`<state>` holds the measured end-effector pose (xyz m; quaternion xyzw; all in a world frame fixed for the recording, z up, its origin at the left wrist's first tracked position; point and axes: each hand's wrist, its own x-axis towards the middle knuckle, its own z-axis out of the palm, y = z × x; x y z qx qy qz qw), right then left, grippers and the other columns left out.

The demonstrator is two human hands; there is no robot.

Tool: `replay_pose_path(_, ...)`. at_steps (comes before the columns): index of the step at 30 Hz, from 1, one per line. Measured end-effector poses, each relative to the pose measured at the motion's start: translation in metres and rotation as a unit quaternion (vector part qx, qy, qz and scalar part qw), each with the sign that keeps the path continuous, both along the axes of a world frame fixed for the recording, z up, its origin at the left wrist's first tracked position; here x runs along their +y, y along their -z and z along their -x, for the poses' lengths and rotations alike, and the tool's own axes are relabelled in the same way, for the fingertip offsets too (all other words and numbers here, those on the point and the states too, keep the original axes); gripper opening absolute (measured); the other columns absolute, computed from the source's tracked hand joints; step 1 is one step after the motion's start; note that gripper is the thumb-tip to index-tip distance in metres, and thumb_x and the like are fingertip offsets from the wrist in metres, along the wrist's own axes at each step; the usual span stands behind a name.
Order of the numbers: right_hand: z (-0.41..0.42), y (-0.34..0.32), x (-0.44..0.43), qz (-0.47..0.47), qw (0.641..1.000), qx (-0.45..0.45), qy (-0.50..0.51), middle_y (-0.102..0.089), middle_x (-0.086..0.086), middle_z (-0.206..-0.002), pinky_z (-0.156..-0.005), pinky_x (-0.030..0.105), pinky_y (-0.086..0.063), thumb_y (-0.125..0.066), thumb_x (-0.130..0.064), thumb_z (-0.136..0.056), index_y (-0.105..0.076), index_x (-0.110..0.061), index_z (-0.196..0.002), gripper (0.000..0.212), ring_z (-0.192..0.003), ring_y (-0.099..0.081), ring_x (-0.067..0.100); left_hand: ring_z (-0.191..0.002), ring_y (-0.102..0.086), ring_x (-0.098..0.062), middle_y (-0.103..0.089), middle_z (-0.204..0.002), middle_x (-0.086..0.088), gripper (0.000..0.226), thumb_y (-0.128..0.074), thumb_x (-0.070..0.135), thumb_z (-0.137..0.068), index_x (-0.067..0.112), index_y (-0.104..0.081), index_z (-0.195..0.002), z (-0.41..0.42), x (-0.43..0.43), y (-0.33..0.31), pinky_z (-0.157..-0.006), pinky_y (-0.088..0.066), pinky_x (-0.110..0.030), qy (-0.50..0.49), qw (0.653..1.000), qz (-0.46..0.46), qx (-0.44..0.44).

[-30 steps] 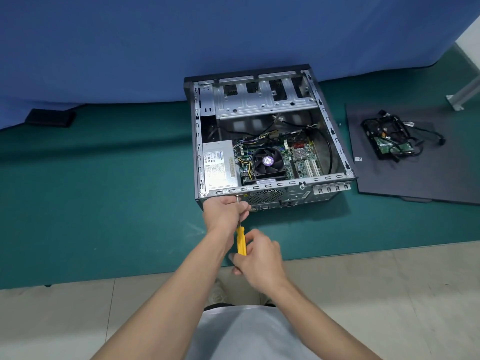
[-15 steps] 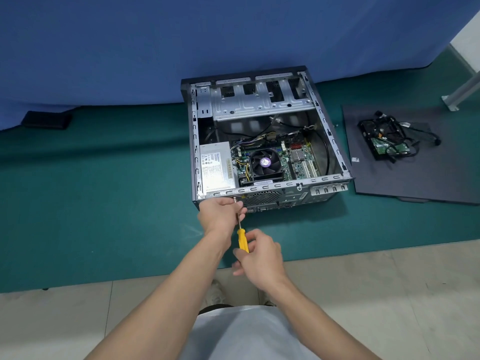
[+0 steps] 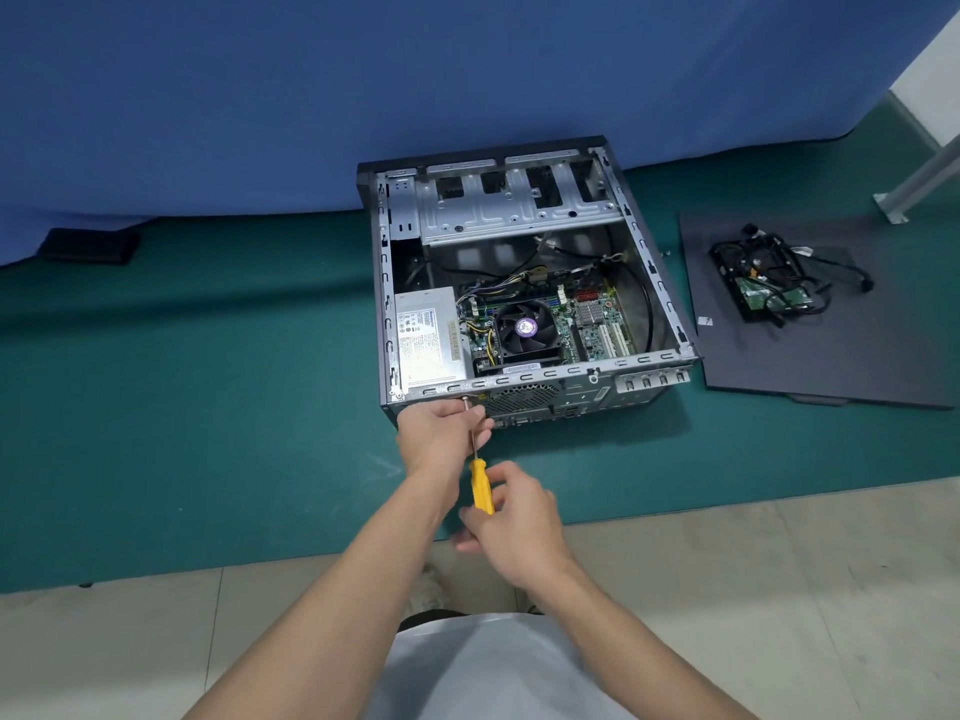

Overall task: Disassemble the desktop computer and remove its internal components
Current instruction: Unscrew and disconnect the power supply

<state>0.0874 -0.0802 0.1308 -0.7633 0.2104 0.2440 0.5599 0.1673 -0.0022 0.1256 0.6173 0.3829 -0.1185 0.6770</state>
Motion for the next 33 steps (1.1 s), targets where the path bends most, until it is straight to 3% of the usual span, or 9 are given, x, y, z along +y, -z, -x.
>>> replay_pose_path(3,0.000,0.004,0.001,0.018,1.000,-0.010,0.002,-0.068,0.008,-0.081,-0.066,0.034,-0.059,-0.064,-0.003,-0.084,-0.054,-0.013,-0.100,0.021,-0.066,-0.070,0.020,-0.068,-0.073,-0.018,-0.071,-0.080,-0.013,0.009,-0.066,-0.006,-0.086,0.003,-0.064,-0.085,-0.003,-0.004,0.001,-0.064,-0.060,-0.027,0.023,0.996,-0.082,-0.012)
replay_pose_path(7,-0.007,-0.004,-0.014,-0.366,0.918,0.127,0.084,-0.060,0.025,-0.099,-0.075,0.041,-0.058,-0.051,0.002,-0.094,-0.053,0.005,-0.110,0.017,-0.074,-0.067,0.030,-0.070,-0.071,-0.024,-0.068,-0.084,-0.022,0.009,-0.053,-0.009,-0.093,-0.006,-0.059,-0.087,-0.004,-0.004,-0.001,-0.057,-0.058,-0.022,-0.006,1.000,0.030,-0.008)
replay_pose_path(9,-0.008,-0.006,-0.021,-0.440,0.880,0.151,0.090,-0.059,0.027,-0.100,-0.073,0.039,-0.058,-0.046,0.005,-0.095,-0.053,0.009,-0.113,0.020,-0.076,-0.067,0.034,-0.069,-0.071,-0.026,-0.067,-0.083,-0.024,0.010,-0.047,-0.011,-0.094,-0.010,-0.057,-0.092,-0.003,0.000,-0.003,-0.055,-0.057,-0.022,-0.024,0.993,0.119,-0.002)
replay_pose_path(12,-0.007,-0.007,-0.014,-0.328,0.935,0.104,0.090,-0.060,0.021,-0.090,-0.059,0.031,-0.058,-0.051,0.007,-0.093,-0.053,0.004,-0.106,0.014,-0.065,-0.069,0.027,-0.068,-0.071,-0.026,-0.068,-0.083,-0.023,0.007,-0.053,-0.011,-0.091,-0.010,-0.059,-0.088,-0.002,0.004,-0.004,-0.055,-0.057,-0.023,-0.025,0.992,0.122,0.002)
replay_pose_path(16,-0.003,-0.003,0.002,-0.009,1.000,0.011,0.025,-0.063,0.013,-0.093,-0.047,0.023,-0.054,-0.064,-0.002,-0.086,-0.055,-0.011,-0.102,0.020,-0.055,-0.070,0.015,-0.062,-0.072,-0.020,-0.071,-0.073,-0.012,0.014,-0.074,-0.006,-0.078,0.004,-0.065,-0.075,-0.004,0.002,-0.002,-0.057,-0.058,-0.028,0.011,0.997,-0.077,0.007)
replay_pose_path(19,-0.005,-0.001,-0.001,-0.091,0.994,0.035,0.056,-0.064,0.012,-0.088,-0.053,0.031,-0.058,-0.063,-0.002,-0.087,-0.054,-0.006,-0.105,0.020,-0.062,-0.070,0.020,-0.060,-0.071,-0.021,-0.070,-0.072,-0.013,0.011,-0.070,-0.008,-0.081,0.001,-0.065,-0.078,-0.007,0.000,-0.001,-0.061,-0.059,-0.030,0.002,0.996,-0.084,0.005)
replay_pose_path(25,-0.009,-0.005,-0.026,-0.412,0.893,0.171,0.051,-0.067,0.021,-0.094,-0.070,0.036,-0.057,-0.047,0.001,-0.096,-0.059,0.001,-0.103,0.014,-0.077,-0.066,0.027,-0.066,-0.072,-0.026,-0.067,-0.084,-0.025,0.009,-0.055,-0.014,-0.089,-0.012,-0.059,-0.097,-0.006,0.006,-0.004,-0.055,-0.056,-0.023,-0.027,0.996,0.085,0.001)
replay_pose_path(28,-0.008,-0.003,-0.018,-0.300,0.946,0.108,0.055,-0.067,0.016,-0.083,-0.057,0.026,-0.055,-0.053,0.003,-0.093,-0.057,0.000,-0.102,0.010,-0.064,-0.066,0.023,-0.070,-0.072,-0.029,-0.068,-0.086,-0.027,0.009,-0.052,-0.014,-0.090,-0.013,-0.058,-0.098,-0.002,0.008,-0.004,-0.058,-0.058,-0.026,-0.036,0.990,0.138,-0.002)
replay_pose_path(33,-0.005,0.000,-0.005,0.019,0.999,0.012,0.026,-0.065,0.001,-0.077,-0.047,0.022,-0.052,-0.073,-0.009,-0.081,-0.057,-0.015,-0.093,0.021,-0.052,-0.066,0.012,-0.077,-0.073,-0.028,-0.070,-0.088,-0.022,0.013,-0.066,-0.013,-0.082,-0.003,-0.060,-0.089,-0.002,0.004,0.000,-0.065,-0.060,-0.029,0.000,1.000,0.025,-0.003)
